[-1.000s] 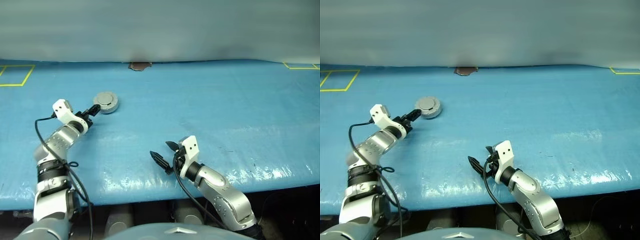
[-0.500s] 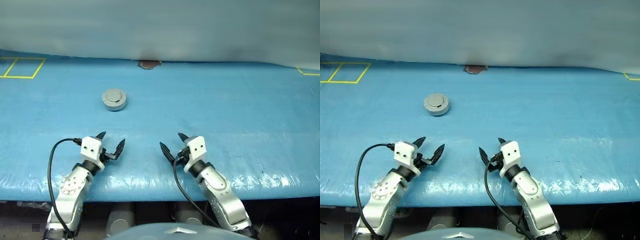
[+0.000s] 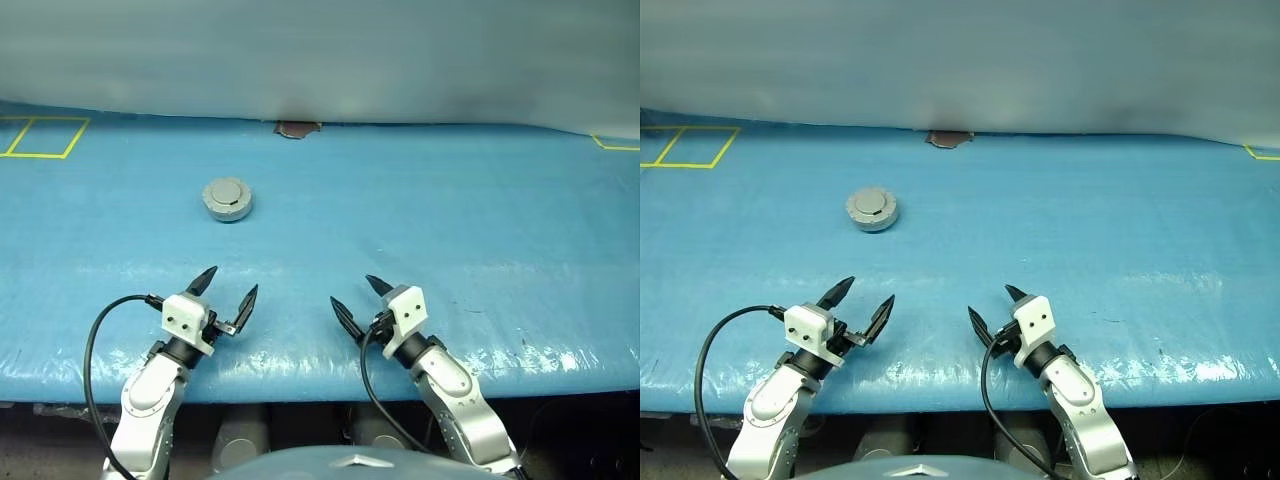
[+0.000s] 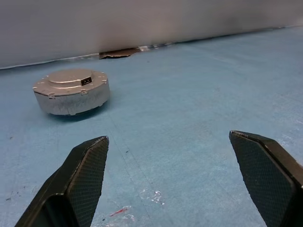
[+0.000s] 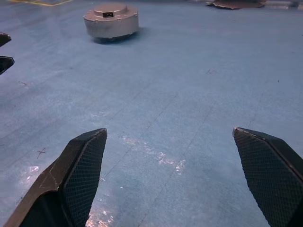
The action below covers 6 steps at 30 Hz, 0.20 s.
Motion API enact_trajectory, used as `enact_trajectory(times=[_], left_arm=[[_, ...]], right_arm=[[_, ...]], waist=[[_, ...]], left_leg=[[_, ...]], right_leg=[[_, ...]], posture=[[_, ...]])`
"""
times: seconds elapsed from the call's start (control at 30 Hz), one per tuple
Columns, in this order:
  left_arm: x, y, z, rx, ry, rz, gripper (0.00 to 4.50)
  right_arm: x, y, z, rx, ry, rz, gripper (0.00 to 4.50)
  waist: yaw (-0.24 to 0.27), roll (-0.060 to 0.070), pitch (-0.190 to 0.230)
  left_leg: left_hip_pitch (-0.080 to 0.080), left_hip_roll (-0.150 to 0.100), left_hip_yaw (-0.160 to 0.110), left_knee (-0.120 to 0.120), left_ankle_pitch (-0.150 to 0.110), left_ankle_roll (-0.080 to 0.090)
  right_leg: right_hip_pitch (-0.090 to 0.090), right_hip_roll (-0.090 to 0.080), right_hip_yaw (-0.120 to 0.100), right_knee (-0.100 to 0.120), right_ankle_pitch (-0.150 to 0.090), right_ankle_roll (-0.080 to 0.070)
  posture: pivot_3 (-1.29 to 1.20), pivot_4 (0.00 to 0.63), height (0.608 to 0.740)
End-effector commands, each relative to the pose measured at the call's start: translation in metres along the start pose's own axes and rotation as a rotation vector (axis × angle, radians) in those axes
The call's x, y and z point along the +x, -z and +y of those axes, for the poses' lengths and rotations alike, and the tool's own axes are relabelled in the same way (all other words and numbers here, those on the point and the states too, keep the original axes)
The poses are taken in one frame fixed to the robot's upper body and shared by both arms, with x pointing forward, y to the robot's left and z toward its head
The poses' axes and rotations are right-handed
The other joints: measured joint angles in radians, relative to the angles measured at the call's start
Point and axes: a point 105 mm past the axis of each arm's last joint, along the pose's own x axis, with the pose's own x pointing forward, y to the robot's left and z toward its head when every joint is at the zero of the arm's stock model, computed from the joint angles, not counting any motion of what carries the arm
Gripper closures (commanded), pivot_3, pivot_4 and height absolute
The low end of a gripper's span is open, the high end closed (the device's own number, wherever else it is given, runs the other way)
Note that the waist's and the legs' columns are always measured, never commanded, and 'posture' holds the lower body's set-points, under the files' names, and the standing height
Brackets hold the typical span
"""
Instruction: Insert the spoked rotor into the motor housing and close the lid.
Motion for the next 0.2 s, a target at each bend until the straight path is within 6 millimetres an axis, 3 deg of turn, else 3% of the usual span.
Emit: enact_trajectory(times=[0.03,0.2], left_arm=[[-0.0004,-0.0049,0.0047,0.021,-0.023,-0.025,0.03],[-0.0013,-0.0028,0.0080,0.025,-0.030,-0.016,0.03]], right_arm=[[0.0017,-0.0153,0.0055,-0.015,-0.028,-0.065,0.00],[0.0021,-0.0151,0.0087,-0.005,-0.044,-0.066,0.00]], waist=[[0.000,0.000,0.000],[0.000,0.000,0.000]], left_leg=[[0.000,0.000,0.000,0.000,0.000,0.000],[0.000,0.000,0.000,0.000,0.000,0.000]], right_leg=[[0.000,0.000,0.000,0.000,0.000,0.000],[0.000,0.000,0.000,0.000,0.000,0.000]], posture=[[0.00,0.150,0.740],[0.00,0.150,0.740]])
